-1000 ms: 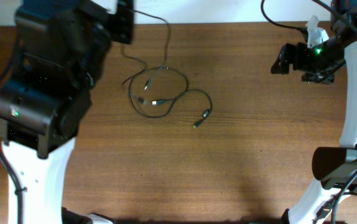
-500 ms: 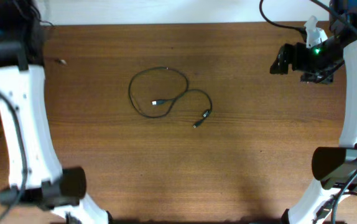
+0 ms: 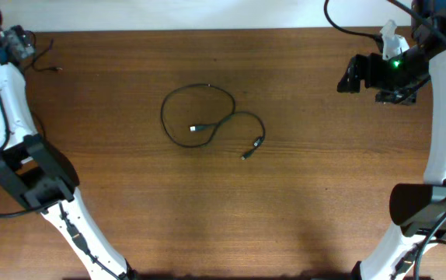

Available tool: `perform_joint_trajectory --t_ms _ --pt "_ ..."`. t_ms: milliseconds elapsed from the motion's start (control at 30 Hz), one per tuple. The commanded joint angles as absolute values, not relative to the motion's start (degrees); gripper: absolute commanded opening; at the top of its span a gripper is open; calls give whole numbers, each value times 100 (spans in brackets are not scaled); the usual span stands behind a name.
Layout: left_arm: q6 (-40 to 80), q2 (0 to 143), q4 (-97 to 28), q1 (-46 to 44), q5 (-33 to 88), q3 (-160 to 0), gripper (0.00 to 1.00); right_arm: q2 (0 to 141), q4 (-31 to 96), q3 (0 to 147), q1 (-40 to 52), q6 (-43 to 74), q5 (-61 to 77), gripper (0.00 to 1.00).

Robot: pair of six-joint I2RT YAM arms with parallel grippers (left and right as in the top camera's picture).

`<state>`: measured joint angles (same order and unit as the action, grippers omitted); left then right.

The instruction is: Untangle cables

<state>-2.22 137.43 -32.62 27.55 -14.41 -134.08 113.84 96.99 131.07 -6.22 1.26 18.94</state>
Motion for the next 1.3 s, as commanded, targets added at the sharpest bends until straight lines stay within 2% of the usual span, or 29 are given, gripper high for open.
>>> perform_joint_trajectory --t_ms 0,200,367,500,667,800,867,933,1033,1133,1267 --pt "-21 13520 -3522 2792 -1002 -13509 99 11441 9732 13168 -593 86 2058 94" --pt "-23 13447 -4751 2792 633 -13506 99 11439 9734 13168 -593 84 2075 94" --pt "-19 13187 -4890 2775 1479 -13522 100 11439 9732 13168 -596 82 2073 94" --pt "-16 12464 -5098 2620 1590 -13522 93 11439 9732 13168 -596 82 2073 94" --pt "-19 11544 -6082 2032 1564 -13522 79 11441 9732 13168 -593 82 2073 94" --pt "-14 11384 -6866 1431 1566 -13522 79 11441 9732 13168 -596 78 2071 94" --pt "148 11430 -7400 943 1527 -13380 75 11439 9732 13168 -596 78 2071 94" --pt "108 11441 -7465 624 1520 -13139 74 11439 9725 13168 -596 78 2071 94" --pt "-880 11441 -7240 78 1522 -12663 72 11441 9719 13168 -596 75 2071 94" --pt "-2453 11441 -6783 -615 1522 -11966 76 11439 9725 13168 -596 32 2071 94" --pt "-3245 11441 -5913 -1208 1520 -11061 77 11439 9732 13168 -596 16 2071 94"
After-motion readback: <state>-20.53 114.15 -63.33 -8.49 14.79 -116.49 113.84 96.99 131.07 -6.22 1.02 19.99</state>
